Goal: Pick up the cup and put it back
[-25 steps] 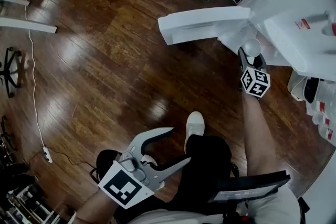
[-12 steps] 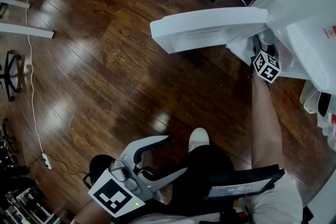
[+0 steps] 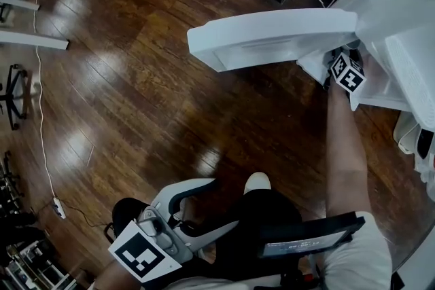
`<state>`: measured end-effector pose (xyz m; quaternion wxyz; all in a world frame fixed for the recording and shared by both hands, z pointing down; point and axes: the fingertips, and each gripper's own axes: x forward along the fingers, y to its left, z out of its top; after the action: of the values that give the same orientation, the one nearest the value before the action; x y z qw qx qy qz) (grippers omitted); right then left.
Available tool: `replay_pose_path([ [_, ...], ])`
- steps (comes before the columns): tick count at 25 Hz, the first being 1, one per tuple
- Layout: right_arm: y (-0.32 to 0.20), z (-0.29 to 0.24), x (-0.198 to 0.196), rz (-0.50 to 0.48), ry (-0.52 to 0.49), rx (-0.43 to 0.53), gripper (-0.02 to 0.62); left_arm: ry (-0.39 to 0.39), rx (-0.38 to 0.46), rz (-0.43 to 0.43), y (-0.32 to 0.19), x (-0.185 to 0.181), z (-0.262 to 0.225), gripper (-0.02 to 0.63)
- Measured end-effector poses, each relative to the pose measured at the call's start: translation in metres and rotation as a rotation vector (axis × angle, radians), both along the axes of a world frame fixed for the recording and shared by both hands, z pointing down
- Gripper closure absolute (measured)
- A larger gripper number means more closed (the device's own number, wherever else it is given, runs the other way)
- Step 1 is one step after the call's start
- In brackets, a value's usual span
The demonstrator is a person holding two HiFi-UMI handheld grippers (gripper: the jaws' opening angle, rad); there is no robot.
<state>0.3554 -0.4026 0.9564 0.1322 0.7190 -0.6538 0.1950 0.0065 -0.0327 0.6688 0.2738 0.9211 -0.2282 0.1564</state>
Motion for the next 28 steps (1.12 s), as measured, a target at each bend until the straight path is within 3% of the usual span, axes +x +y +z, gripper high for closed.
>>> replay_pose_path([
  [15,0.034,-0.032,-0.011,0.011,-0.017,0.034,0.247,0.021,-0.01,0.027,0.01,0.013,-0.011,0.344],
  [21,0.134,-0.073,-0.045,-0.08,-0.015,-0.052,0.242,0.036,-0.079,0.052,0.033,0.015,-0.044,0.344],
  [28,0.277,-0.164,-0.086,-0.16,-0.057,-0.159,0.247,-0.003,-0.117,0.097,0.07,0.004,-0.113,0.344],
])
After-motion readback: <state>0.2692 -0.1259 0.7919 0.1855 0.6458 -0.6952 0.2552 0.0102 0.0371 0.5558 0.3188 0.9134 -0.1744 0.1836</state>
